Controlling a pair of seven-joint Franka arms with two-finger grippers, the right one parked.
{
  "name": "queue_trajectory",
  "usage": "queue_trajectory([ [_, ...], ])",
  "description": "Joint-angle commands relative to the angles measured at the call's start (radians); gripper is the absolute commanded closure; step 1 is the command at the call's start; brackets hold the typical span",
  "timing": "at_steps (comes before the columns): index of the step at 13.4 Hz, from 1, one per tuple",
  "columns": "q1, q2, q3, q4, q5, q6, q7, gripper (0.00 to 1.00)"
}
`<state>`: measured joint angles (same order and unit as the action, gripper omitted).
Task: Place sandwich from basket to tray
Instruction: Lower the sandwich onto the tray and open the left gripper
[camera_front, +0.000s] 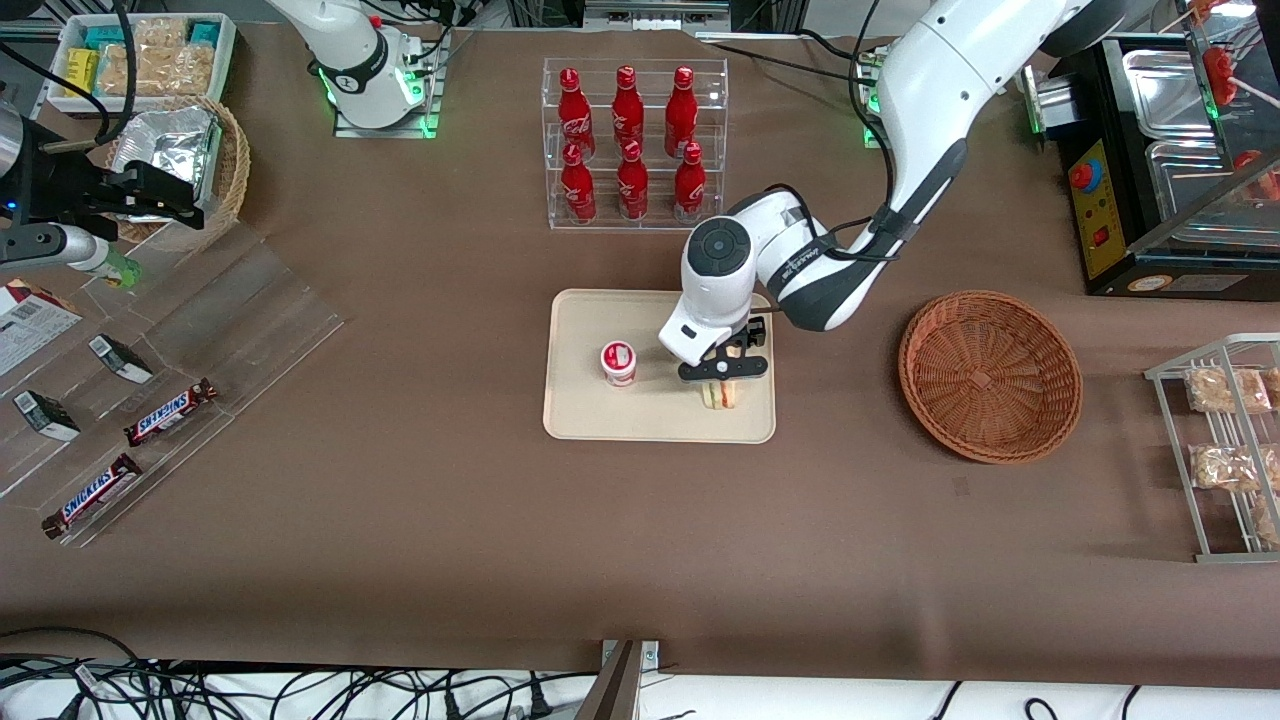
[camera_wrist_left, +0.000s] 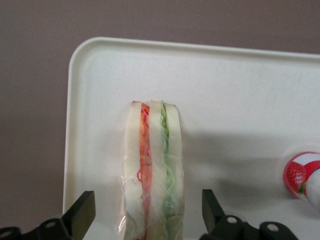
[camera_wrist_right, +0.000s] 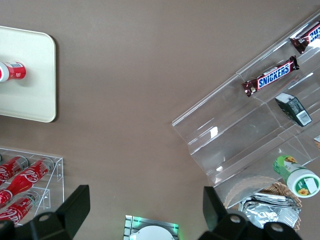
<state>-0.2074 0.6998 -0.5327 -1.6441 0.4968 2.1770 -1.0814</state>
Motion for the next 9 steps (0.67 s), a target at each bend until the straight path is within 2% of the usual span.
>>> queue_trajectory([
  [1, 0.028, -0.127, 0.0, 0.024, 0.014, -0.09, -0.043, 0.0],
  [4, 0.083, -0.213, -0.004, 0.082, -0.013, -0.17, -0.045, 0.0],
  [9, 0.192, -0.379, -0.006, 0.101, -0.159, -0.258, -0.014, 0.0],
])
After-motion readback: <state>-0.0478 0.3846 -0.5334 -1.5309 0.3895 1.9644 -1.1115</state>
